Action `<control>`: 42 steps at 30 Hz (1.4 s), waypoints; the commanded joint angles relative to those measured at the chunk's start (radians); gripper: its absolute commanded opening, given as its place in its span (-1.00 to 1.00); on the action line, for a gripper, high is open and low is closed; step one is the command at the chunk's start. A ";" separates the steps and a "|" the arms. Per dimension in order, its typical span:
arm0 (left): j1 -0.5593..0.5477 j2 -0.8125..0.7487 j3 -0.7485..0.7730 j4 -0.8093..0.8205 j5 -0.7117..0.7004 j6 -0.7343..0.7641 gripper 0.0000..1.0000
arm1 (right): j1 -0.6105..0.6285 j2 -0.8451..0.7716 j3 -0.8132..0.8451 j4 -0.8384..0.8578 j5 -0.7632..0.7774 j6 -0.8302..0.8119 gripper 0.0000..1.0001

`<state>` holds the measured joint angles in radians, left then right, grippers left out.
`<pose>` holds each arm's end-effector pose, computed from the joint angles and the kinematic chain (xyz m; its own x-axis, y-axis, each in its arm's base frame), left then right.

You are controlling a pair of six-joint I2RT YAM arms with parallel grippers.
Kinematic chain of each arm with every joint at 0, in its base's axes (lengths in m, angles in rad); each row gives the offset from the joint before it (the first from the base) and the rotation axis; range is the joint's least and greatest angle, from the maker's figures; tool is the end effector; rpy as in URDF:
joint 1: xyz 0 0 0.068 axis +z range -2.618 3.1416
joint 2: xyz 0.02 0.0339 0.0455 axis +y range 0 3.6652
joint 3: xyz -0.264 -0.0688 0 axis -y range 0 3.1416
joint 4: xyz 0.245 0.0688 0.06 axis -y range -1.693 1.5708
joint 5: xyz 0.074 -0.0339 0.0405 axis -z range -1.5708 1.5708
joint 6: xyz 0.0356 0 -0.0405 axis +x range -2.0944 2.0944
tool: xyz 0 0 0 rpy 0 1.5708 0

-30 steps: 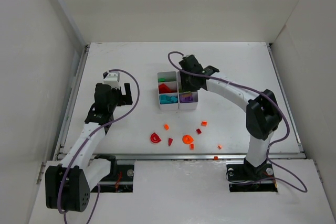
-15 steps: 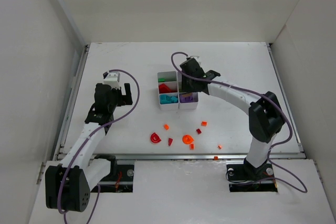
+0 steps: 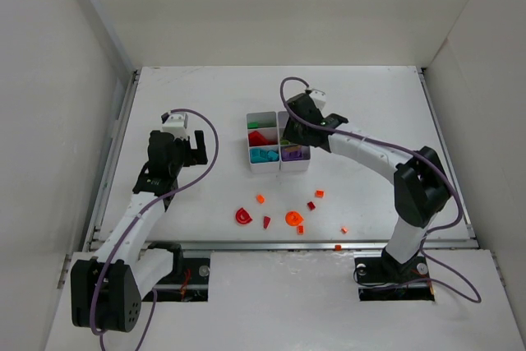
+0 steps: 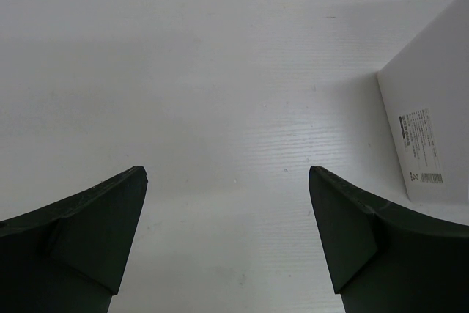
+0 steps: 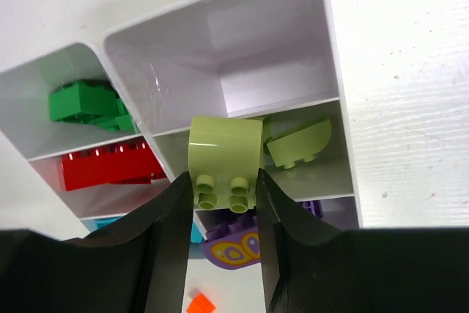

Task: Sort the legos into containers by color

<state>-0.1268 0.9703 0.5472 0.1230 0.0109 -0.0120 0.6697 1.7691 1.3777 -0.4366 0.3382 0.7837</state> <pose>0.2217 -0.0287 0.2530 -0.2949 0.0255 -0.9552 0.1333 0.9910 -0.0147 0.3163 0.2354 0.2551 -0.6982 0.2966 -0.6516 0.1175 0.9453 0.3043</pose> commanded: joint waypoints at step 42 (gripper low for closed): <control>0.006 -0.033 -0.038 0.033 0.032 -0.016 0.81 | -0.047 -0.335 -0.422 -0.133 -0.168 -0.153 0.46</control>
<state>-0.1268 0.9604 0.5179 0.1249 0.0265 -0.0139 0.6365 1.4258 0.9646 -0.5911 0.2218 0.6189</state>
